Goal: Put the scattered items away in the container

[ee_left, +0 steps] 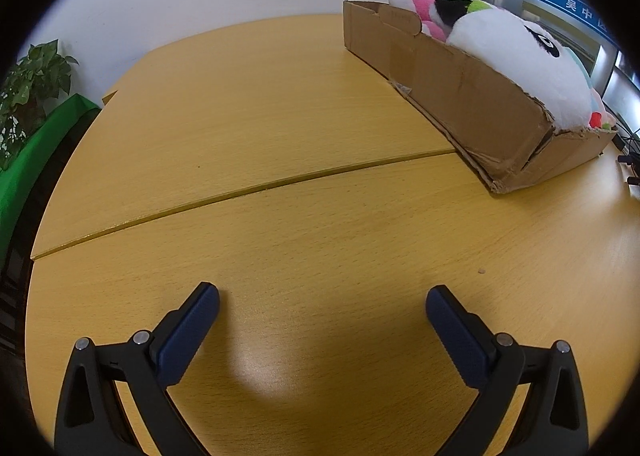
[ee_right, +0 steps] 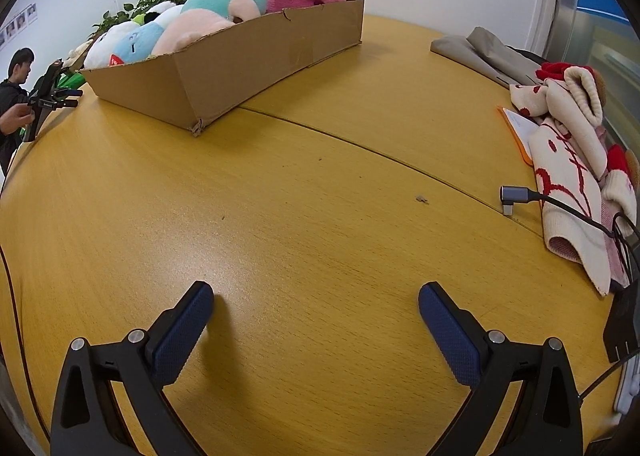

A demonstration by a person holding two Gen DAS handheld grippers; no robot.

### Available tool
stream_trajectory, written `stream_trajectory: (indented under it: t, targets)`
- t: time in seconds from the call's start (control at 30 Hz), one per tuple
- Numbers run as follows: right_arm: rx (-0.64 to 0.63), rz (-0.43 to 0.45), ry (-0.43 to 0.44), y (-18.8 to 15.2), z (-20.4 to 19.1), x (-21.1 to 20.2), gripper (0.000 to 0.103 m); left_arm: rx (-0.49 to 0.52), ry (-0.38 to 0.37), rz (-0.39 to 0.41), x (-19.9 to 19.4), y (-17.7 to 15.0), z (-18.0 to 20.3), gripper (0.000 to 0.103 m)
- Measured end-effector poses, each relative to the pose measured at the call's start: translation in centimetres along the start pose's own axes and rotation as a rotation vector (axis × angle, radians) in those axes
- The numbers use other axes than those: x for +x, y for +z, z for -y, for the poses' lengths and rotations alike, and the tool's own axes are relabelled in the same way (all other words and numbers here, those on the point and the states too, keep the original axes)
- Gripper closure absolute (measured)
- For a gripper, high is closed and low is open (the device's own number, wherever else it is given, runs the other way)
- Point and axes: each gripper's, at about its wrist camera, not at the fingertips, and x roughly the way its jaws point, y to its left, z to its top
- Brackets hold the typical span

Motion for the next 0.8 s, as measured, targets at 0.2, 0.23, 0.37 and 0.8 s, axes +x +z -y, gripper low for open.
stream_trajectory:
  t: [0.2,0.23,0.37,0.8]
  targets:
    - [0.0,0.001,0.001,-0.05,0.03,0.01,0.0,0.001,-0.001,0.001,-0.08,-0.15,0.01,0.0]
    - [0.0,0.001,0.001,-0.05,0.03,0.01,0.0,0.001,-0.001,0.001,-0.1,-0.18,0.01,0.0]
    - [0.0,0.001,0.001,-0.05,0.04,0.02,0.0,0.002,-0.002,0.001,-0.17,-0.28,-0.05,0.0]
    - [-0.001,0.002,0.002,-0.09,0.07,0.03,0.0,0.004,-0.004,0.001,-0.26,-0.37,-0.14,0.0]
